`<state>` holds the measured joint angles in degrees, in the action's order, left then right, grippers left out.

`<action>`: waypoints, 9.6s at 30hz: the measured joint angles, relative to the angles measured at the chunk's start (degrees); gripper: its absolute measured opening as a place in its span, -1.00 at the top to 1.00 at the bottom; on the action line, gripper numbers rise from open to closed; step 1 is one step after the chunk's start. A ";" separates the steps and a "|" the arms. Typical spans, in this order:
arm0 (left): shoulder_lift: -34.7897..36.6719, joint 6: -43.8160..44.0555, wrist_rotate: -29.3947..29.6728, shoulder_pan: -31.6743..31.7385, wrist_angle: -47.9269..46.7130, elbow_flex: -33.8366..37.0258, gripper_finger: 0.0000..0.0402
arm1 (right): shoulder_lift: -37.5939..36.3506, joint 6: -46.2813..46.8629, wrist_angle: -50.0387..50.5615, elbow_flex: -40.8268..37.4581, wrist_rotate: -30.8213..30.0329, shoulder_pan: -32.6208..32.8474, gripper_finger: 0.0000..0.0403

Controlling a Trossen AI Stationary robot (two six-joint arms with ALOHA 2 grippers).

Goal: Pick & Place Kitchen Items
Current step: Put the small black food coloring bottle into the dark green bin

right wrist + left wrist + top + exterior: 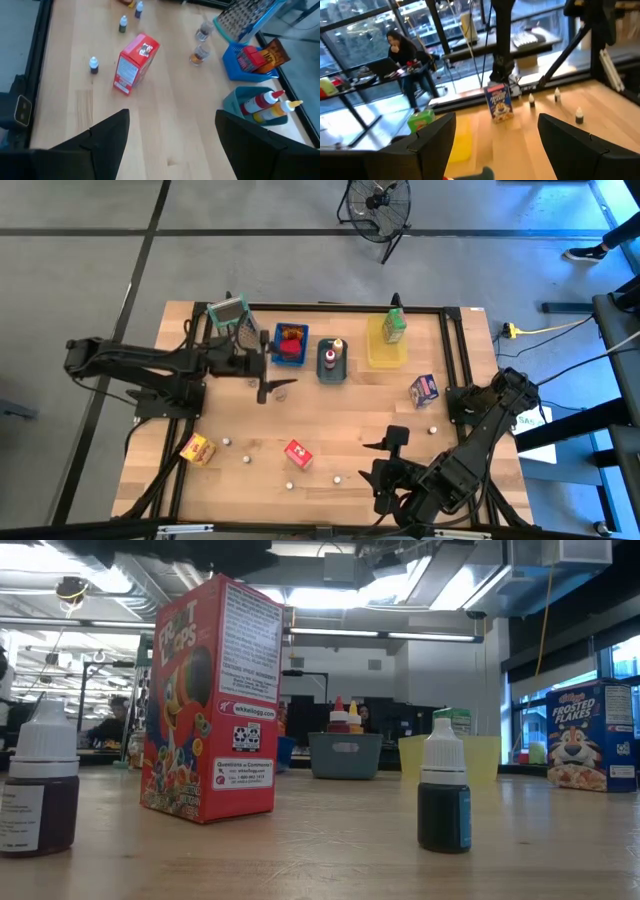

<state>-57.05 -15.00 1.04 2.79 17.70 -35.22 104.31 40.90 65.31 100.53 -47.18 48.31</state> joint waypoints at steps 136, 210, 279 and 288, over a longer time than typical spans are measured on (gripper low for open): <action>0.64 6.42 17.31 -15.01 -2.48 -1.05 -0.39 | -6.12 -3.25 -18.19 -39.36 47.26 -8.73 -0.40; 0.64 6.77 15.51 -15.01 -1.97 -1.05 -0.39 | -7.10 -5.35 -24.84 -43.21 48.98 -9.72 0.17; 0.67 11.86 15.82 -15.06 -12.32 -1.00 -0.39 | -4.67 -42.53 -9.16 -15.75 37.49 -44.20 0.60; 0.67 13.83 15.82 -15.06 -11.59 -1.00 -0.39 | -0.48 -45.46 -8.69 -12.70 38.67 -48.67 0.60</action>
<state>-56.38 -1.17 16.86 -12.27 6.11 -36.23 103.83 -4.56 56.62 87.83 -8.51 -0.36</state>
